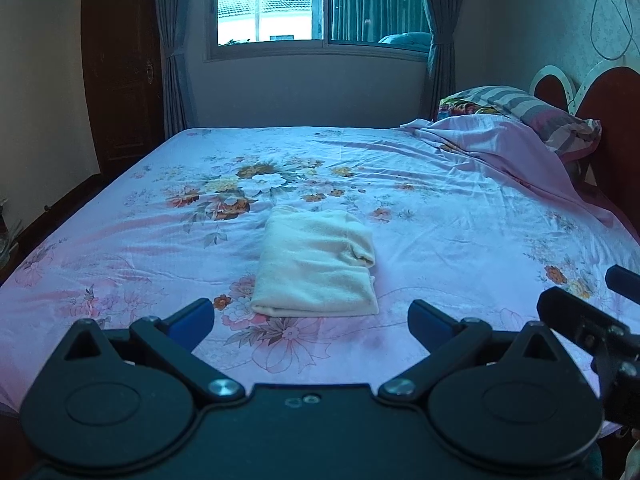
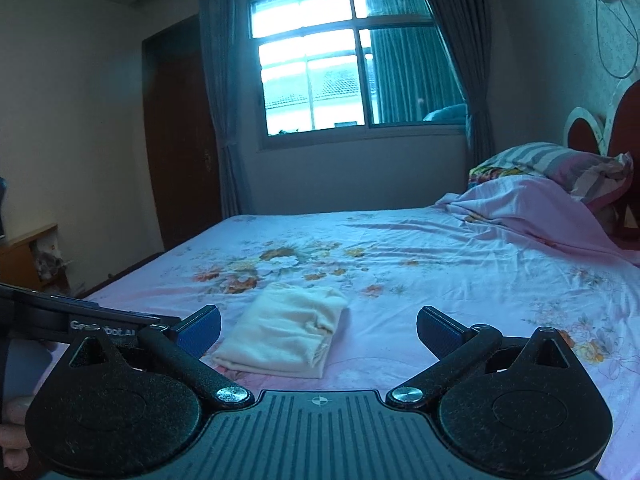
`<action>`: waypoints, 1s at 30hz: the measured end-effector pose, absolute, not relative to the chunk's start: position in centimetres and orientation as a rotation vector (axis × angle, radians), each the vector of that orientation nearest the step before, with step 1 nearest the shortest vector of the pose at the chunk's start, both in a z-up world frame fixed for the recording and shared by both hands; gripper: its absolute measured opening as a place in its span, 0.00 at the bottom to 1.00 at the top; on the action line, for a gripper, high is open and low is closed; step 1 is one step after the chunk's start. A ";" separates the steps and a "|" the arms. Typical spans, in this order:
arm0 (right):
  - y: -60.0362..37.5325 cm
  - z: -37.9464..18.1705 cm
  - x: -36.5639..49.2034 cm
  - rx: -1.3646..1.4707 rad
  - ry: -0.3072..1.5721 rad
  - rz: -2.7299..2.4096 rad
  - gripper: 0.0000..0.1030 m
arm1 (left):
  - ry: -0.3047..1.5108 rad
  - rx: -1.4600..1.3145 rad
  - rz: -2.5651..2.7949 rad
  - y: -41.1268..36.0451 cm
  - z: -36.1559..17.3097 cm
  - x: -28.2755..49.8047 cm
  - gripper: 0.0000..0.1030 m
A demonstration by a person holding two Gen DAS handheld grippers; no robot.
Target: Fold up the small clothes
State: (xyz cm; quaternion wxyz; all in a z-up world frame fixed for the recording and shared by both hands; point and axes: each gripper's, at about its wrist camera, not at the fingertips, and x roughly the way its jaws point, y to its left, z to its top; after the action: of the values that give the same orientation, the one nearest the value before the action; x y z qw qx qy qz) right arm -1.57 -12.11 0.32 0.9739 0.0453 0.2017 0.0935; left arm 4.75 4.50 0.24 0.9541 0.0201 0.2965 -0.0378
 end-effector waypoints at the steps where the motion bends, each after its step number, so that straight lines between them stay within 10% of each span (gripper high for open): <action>1: -12.2 0.3 -1.5 0.099 0.416 0.183 1.00 | 0.602 0.039 -0.076 4.5 0.2 4.7 0.98; 30: -8.5 -0.6 1.3 0.051 0.459 0.160 1.00 | 0.629 -0.023 -0.048 8.2 -1.2 5.5 0.98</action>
State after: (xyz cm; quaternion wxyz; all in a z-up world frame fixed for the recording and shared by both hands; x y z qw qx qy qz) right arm 1.32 -8.46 -0.60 0.9703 0.0252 0.2273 0.0794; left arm 5.48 8.20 -1.23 0.9507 -0.0114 0.3091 -0.0237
